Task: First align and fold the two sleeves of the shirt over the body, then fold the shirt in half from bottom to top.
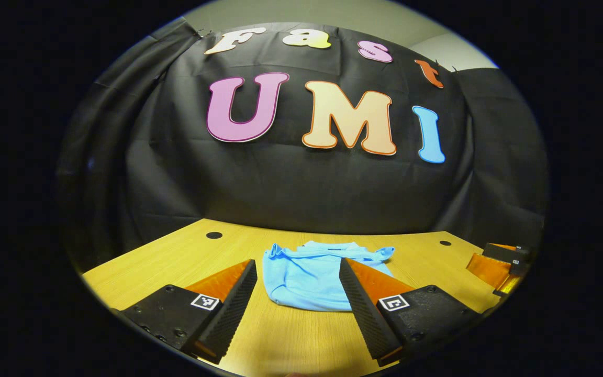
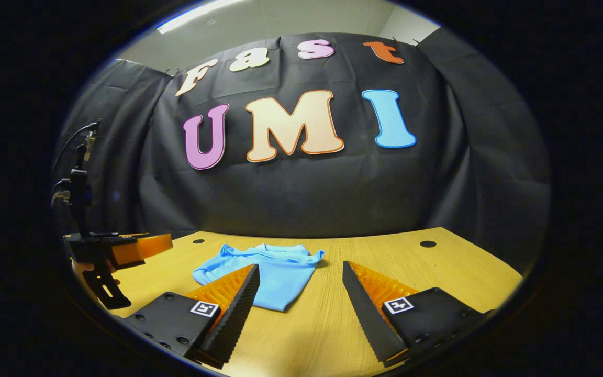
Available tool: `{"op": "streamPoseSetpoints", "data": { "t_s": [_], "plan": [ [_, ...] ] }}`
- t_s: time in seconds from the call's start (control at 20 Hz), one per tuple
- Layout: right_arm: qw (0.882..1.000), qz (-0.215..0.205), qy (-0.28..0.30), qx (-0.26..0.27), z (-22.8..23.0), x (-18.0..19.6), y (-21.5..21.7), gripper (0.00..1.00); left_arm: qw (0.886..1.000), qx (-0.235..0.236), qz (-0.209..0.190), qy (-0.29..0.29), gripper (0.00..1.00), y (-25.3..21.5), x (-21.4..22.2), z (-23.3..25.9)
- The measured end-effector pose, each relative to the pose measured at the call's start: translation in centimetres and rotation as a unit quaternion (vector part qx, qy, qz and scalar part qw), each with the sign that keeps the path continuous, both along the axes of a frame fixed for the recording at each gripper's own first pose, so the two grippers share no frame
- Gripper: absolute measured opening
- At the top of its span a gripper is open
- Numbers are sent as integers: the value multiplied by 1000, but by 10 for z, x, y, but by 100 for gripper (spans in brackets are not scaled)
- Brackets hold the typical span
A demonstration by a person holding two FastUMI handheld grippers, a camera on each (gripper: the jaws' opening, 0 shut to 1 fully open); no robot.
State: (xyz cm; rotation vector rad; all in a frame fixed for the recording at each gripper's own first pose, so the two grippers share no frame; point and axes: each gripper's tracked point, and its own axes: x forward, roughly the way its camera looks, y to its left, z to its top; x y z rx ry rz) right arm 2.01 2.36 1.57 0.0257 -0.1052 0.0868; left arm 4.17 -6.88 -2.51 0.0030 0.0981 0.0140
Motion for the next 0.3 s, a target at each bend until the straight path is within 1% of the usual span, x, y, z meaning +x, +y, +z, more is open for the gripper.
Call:
{"op": "streamPoseSetpoints", "data": {
  "t_s": [0.15, 0.3],
  "plan": [
    [1000, 12, 1, -3, -9, -17, -10, 98, 1000, -3, 8, -7, 94, -11, -5, 9],
    [1000, 13, -11, -3, -3, -31, -27, 98, 1000, -1, -3, -13, 94, -38, -10, 15]
  ]
}}
